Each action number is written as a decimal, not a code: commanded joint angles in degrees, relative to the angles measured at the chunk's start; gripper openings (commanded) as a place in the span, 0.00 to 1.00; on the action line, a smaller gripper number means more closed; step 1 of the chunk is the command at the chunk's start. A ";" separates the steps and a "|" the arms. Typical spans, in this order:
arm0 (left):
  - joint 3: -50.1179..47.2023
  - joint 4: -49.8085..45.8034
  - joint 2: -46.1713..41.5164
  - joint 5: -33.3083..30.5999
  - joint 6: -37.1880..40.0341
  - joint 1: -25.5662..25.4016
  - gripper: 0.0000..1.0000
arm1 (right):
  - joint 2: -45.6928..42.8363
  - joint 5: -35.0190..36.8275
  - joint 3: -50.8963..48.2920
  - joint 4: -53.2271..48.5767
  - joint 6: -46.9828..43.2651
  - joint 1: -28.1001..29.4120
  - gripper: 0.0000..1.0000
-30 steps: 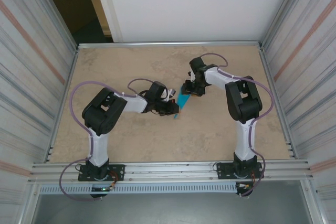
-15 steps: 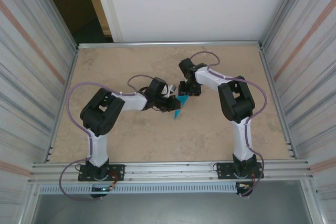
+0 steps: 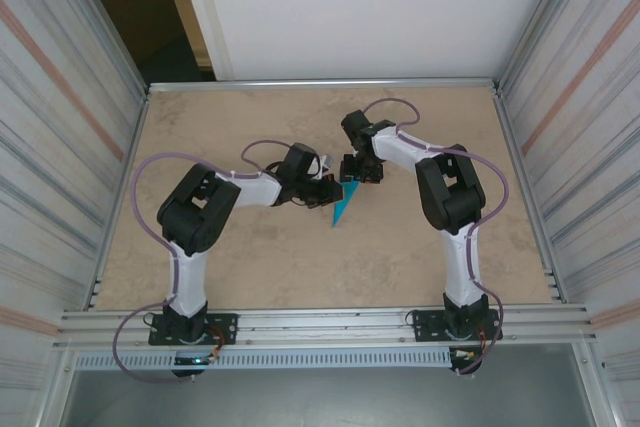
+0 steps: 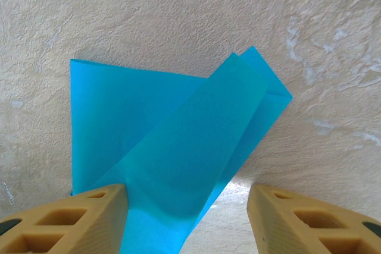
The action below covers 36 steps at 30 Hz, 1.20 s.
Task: Fold a paper plane with a square sheet of paper (pick it up from the middle)
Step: Fold the wing for the fifth time at the center of the table.
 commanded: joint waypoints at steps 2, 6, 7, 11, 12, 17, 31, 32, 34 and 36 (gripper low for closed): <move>1.73 -1.30 1.78 -1.18 -0.66 0.28 0.07 | 6.38 -1.51 -3.13 -1.28 1.85 -0.61 0.57; 1.61 -4.32 2.11 -3.59 -0.77 0.22 0.05 | 6.11 -1.93 -3.13 -1.37 2.06 -0.85 0.57; 1.49 -4.85 2.23 -4.15 -0.79 0.26 0.05 | 5.89 -2.09 -3.13 -1.36 2.04 -0.93 0.57; 0.53 -5.92 2.42 -5.51 -1.33 0.36 0.03 | 4.55 -2.96 -3.06 -1.28 2.00 -1.49 0.57; 0.29 -6.16 2.48 -5.79 -1.38 0.30 0.03 | 3.97 -3.59 -2.91 -1.28 1.87 -1.70 0.57; -1.18 -5.95 2.54 -6.32 -2.27 0.41 0.01 | -2.23 -8.13 -3.27 0.32 -0.11 -4.47 0.56; -1.69 -7.42 2.56 -6.41 -2.41 0.80 0.00 | -12.92 -33.38 -16.04 15.18 -5.88 -8.59 0.32; -1.63 -7.66 2.51 -6.40 -2.32 0.81 0.00 | -12.40 -33.83 -15.79 15.60 -5.84 -8.61 0.29; -1.60 -8.05 2.42 -6.59 -2.25 0.89 0.00 | -11.04 -34.90 -14.82 15.91 -5.88 -8.58 0.26; -1.68 -8.31 2.34 -6.62 -2.22 0.90 0.00 | -9.64 -35.68 -13.70 15.64 -6.08 -8.52 0.23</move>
